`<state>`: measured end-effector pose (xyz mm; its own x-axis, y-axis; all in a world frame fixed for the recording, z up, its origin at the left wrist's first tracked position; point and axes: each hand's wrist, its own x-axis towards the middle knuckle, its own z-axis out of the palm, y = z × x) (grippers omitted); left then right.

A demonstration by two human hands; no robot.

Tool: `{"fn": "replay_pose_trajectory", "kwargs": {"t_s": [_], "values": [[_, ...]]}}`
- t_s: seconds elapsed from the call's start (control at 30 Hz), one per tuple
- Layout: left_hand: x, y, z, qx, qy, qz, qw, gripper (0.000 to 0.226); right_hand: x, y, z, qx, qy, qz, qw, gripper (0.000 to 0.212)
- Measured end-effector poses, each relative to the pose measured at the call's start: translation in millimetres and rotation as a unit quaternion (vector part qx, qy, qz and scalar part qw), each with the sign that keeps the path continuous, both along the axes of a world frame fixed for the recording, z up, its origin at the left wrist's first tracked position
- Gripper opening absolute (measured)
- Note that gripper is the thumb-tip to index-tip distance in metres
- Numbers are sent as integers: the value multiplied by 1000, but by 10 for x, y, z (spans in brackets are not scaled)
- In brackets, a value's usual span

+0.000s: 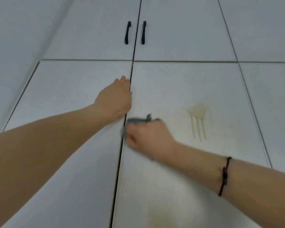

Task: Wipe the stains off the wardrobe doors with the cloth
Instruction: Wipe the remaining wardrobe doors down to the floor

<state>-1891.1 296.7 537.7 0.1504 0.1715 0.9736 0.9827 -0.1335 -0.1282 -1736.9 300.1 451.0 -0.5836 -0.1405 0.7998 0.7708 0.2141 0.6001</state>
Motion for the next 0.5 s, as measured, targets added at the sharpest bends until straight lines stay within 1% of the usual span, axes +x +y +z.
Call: {"fn": "replay_pose_trajectory", "kwargs": {"t_s": [0.07,0.13,0.17,0.23,0.3,0.33,0.4,0.43,0.47,0.5], "values": [[56,44,-35,7,-6,49,999,57,256,-58,702,40,138,-43,989,19],[84,71,-73,11,4,94,996,61,568,-157,1254,35,252,-33,966,25],[101,86,-85,17,10,112,993,61,694,-171,1406,49,286,-23,957,28],[113,115,-99,36,8,125,991,62,732,-146,1451,62,307,-14,950,29],[138,114,-101,44,4,125,991,64,580,-103,1178,53,297,-25,953,24],[154,114,-105,44,1,124,991,64,484,-66,956,57,264,-18,963,21],[157,120,-96,42,-5,123,992,64,296,-12,342,50,140,20,989,21],[155,115,-93,41,-5,127,991,63,228,-21,49,38,78,44,995,25],[168,108,-96,40,-2,132,990,63,221,-18,-98,30,29,55,998,27],[180,95,-106,35,0,139,990,64,246,-13,-98,24,-3,58,998,28]]}}
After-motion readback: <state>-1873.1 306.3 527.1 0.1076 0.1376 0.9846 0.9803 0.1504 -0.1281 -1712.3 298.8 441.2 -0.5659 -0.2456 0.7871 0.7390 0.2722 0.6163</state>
